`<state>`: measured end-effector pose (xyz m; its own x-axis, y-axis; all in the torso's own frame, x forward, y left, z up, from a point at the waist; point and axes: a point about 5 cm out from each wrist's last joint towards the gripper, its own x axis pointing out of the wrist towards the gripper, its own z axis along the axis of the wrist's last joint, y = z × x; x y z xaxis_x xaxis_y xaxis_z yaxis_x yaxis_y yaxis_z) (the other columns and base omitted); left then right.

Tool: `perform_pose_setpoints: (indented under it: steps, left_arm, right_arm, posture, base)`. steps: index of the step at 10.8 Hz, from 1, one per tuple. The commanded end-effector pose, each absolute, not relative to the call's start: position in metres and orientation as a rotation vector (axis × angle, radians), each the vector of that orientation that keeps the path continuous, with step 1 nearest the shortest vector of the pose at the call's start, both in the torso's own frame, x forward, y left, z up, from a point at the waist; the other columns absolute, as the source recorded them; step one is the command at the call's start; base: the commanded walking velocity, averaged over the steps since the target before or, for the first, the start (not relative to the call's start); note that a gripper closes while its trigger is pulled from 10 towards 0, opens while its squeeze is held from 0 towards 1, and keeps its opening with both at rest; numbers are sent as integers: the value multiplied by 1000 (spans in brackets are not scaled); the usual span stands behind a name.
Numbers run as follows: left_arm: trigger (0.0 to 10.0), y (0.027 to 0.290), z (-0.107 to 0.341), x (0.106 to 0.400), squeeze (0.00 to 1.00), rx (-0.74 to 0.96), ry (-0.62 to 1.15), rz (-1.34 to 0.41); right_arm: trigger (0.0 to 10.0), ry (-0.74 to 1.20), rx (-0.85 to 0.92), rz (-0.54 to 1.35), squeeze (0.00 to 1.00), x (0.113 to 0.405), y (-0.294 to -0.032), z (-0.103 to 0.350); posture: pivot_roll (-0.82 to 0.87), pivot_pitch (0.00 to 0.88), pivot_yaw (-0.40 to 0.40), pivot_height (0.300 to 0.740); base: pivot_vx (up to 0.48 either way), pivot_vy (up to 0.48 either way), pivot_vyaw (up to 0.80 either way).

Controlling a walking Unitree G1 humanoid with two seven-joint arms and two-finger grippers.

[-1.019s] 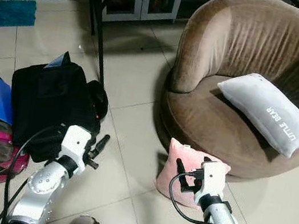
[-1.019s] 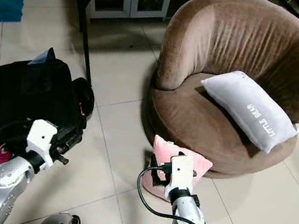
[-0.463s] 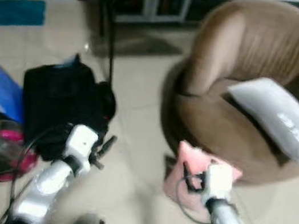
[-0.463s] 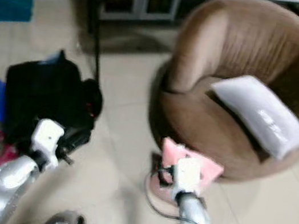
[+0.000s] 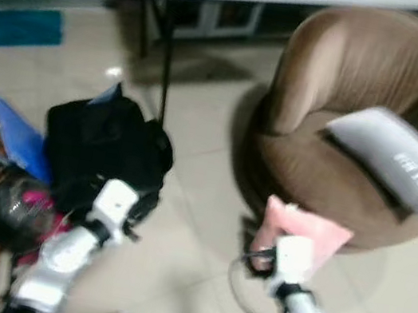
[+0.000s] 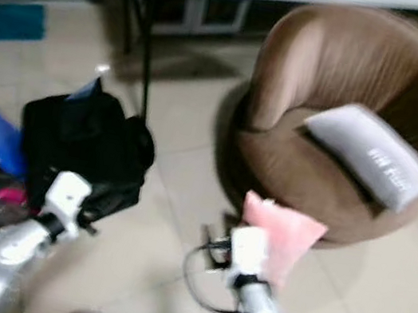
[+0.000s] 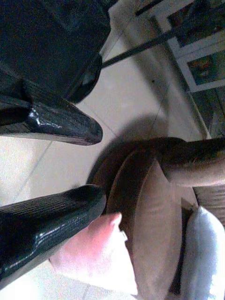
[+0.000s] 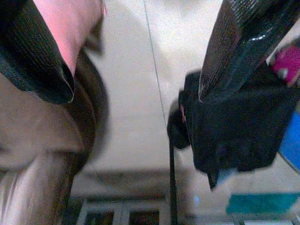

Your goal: Move the pillow to the sofa from floor

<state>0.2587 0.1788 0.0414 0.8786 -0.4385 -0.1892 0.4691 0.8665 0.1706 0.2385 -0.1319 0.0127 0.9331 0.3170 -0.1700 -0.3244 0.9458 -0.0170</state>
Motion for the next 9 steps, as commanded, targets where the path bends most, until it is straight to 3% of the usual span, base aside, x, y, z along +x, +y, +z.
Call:
perform_pose_setpoints:
  steps: [1,6,9]
  left_arm:
    - [10000,167,34,255,0,221,177,-525]
    - [10000,167,30,255,0,236,220,-519]
    - [10000,166,28,256,0,228,216,-487]
  right_arm:
    - [10000,169,-66,312,90,238,-142,14]
    - [10000,175,-66,328,98,235,-136,20]
    - [10000,161,-66,236,55,257,-148,38]
  posture:
    - [83,164,-35,740]
    - [76,173,-32,740]
    - [64,219,-29,740]
  base:
    - [480,0,0]
    - [436,0,0]
    - [0,0,0]
